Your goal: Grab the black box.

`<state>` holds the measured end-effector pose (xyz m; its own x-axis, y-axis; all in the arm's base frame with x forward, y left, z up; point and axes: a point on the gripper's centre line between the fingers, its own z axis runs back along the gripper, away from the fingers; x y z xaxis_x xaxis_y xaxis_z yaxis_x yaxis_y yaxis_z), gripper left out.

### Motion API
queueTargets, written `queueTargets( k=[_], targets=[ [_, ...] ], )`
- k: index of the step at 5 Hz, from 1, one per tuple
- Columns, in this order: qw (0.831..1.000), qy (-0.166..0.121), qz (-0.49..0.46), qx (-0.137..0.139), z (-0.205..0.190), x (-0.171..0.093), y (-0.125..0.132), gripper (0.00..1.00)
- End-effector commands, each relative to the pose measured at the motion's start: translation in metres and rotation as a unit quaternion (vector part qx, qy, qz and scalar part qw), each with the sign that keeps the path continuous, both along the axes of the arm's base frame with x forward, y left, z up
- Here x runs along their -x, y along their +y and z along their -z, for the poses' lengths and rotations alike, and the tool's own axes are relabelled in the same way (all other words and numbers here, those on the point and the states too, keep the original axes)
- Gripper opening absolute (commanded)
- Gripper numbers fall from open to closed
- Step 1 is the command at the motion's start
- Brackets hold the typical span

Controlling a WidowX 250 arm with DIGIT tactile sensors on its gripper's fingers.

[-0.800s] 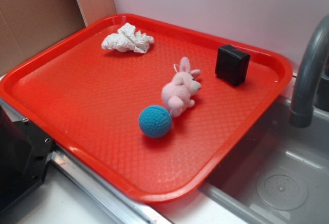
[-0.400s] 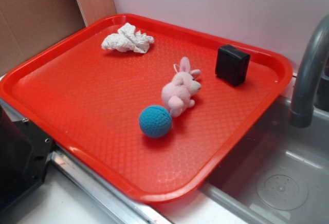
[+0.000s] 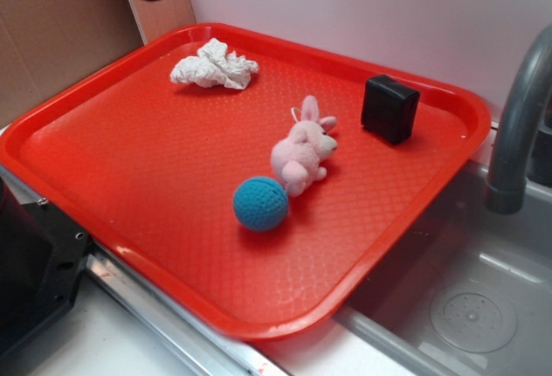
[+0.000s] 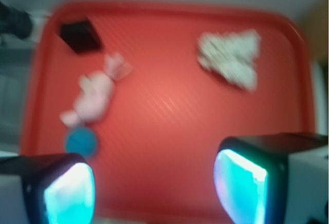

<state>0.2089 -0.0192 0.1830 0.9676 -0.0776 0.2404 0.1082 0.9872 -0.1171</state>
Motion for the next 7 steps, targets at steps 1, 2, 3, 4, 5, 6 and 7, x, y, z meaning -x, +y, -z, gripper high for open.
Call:
queueTargets(
  k=[1, 2, 3, 4, 5, 6, 7],
  targets=[
    [0.995, -0.044, 0.073, 0.045, -0.025, -0.019, -0.014, 1.00],
    [0.995, -0.044, 0.073, 0.045, -0.025, -0.019, -0.014, 1.00],
    [0.995, -0.044, 0.073, 0.045, -0.025, -0.019, -0.014, 1.00],
    [0.982, -0.002, 0.186, 0.041, 0.016, -0.067, -0.031, 1.00],
    [0.971, -0.003, 0.237, 0.019, 0.026, -0.074, -0.060, 1.00],
    [0.960, 0.008, 0.279, -0.001, 0.046, -0.090, -0.080, 1.00],
    [0.948, 0.009, 0.317, -0.027, 0.065, -0.106, -0.094, 1.00]
  ],
)
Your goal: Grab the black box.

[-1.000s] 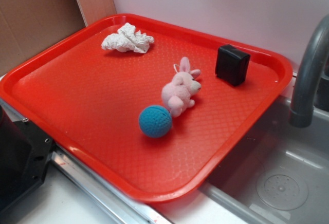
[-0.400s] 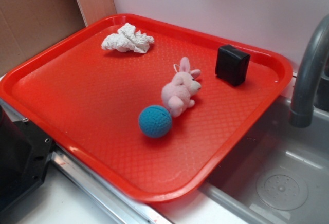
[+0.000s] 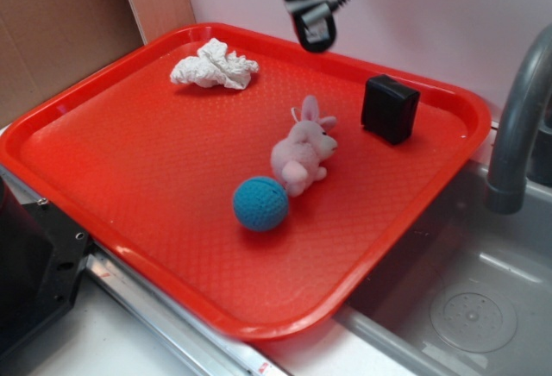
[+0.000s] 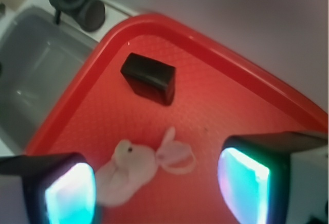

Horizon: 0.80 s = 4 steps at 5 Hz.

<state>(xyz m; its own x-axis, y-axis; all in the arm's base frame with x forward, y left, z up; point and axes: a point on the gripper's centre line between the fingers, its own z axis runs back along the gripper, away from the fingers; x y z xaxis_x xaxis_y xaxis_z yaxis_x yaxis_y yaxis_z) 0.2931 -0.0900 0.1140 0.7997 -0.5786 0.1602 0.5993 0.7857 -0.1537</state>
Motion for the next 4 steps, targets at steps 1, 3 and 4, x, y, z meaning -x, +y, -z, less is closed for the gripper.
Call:
queueTargets(
  k=[1, 3, 4],
  targets=[
    [0.983, -0.096, 0.146, -0.058, 0.009, -0.040, -0.045, 1.00],
    [0.952, -0.118, 0.276, -0.061, 0.017, -0.051, -0.063, 1.00],
    [0.953, -0.085, 0.291, -0.022, 0.014, -0.042, -0.063, 1.00]
  ],
)
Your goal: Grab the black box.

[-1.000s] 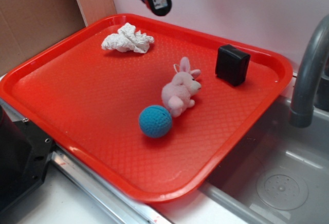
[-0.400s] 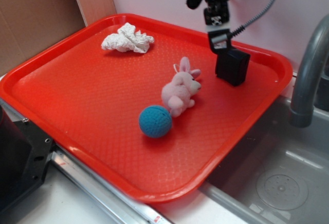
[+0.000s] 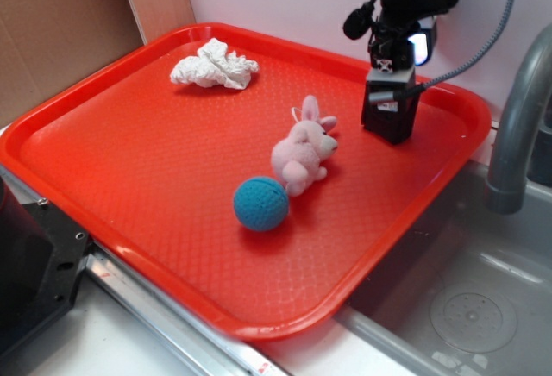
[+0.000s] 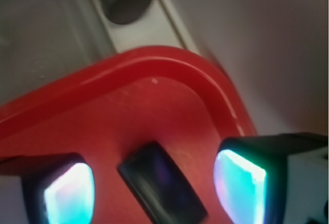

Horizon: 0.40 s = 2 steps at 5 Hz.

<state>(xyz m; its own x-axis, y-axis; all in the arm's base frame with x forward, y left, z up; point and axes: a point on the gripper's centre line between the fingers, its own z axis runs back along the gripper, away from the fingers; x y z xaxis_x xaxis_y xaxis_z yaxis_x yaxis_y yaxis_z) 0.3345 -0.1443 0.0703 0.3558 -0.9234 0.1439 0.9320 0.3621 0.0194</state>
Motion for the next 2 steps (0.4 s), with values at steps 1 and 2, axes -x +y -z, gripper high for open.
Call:
queueTargets(
  k=[1, 2],
  targets=[
    [0.998, -0.011, 0.020, 0.054, -0.037, 0.014, -0.002, 1.00],
    [0.999, 0.007, 0.001, 0.042, -0.024, 0.016, 0.007, 1.00]
  ],
)
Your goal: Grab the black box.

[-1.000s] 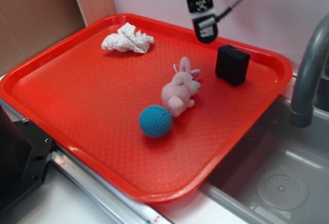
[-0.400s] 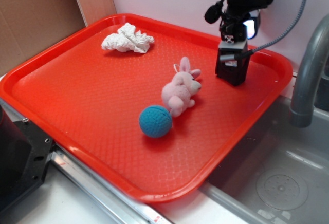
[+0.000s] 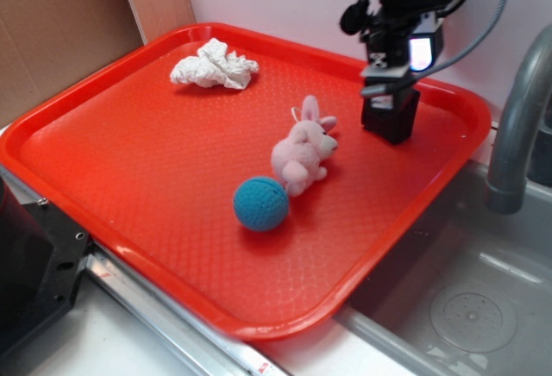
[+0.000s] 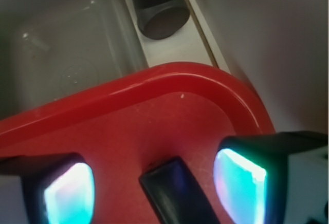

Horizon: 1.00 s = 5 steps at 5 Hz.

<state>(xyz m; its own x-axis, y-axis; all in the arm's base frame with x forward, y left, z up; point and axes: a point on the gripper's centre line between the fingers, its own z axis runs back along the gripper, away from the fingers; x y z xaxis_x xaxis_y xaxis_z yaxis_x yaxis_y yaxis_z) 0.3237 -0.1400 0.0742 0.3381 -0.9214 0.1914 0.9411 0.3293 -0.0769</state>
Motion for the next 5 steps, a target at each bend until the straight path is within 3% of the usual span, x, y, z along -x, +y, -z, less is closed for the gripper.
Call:
queueTargets(
  k=[1, 5],
  targets=[
    [1.000, -0.005, -0.021, -0.005, -0.007, 0.008, 0.005, 1.00],
    [0.999, 0.036, -0.017, -0.023, 0.024, -0.001, -0.004, 1.00]
  ],
)
